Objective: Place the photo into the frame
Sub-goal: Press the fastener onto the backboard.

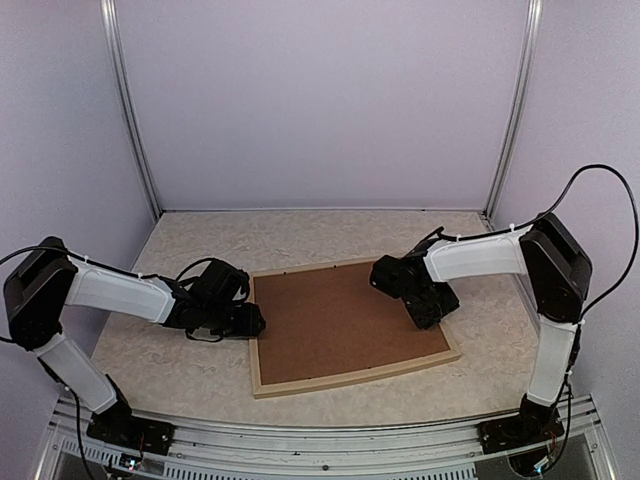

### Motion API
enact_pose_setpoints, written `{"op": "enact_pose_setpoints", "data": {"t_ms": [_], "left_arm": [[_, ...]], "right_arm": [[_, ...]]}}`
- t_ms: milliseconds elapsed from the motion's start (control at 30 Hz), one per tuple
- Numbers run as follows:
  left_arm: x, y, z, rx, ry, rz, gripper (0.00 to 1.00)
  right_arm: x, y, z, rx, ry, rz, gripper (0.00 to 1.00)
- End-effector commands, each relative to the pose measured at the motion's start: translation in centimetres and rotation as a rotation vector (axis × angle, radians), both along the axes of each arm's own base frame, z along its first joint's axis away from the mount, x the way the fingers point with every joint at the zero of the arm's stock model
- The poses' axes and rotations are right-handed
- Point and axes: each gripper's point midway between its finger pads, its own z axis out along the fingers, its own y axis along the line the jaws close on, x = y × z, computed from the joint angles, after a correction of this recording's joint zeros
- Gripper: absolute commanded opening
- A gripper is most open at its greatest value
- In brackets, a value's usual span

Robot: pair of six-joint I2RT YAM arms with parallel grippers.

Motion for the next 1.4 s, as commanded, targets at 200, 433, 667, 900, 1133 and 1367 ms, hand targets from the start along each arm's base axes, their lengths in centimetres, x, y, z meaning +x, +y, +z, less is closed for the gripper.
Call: {"op": "enact_pose_setpoints", "data": {"t_ms": [200,433,667,900,1133,1367], "left_arm": [[-0.6,0.6,-0.7,0.04,0.022,-0.014,0.53],[-0.2,1.0,-0.1,0.049,0.006,-0.002,0.56],[0.3,1.6,0.5,0.056,-0.011,0.013,0.59],[0.8,2.0,1.3,0.058,-0.028,0.03,0.63],[1.1,2.0,1.6,0.06,-0.03,0.031,0.64],[1.2,1.9,1.4,0.058,-0.026,0.029,0.65]], "right_arm": [[-2.4,5.1,-4.9,0.112,0.111,0.018,0.47],[-0.4,7.2,0.1,0.258,-0.033,0.07,0.48],[2.9,5.4,4.4,0.368,-0.129,0.053,0.49],[7.6,3.2,5.1,0.378,-0.185,0.032,0.49],[12.3,2.3,4.1,0.33,-0.197,0.017,0.49],[14.0,2.0,2.4,0.27,-0.17,0.013,0.49]]}}
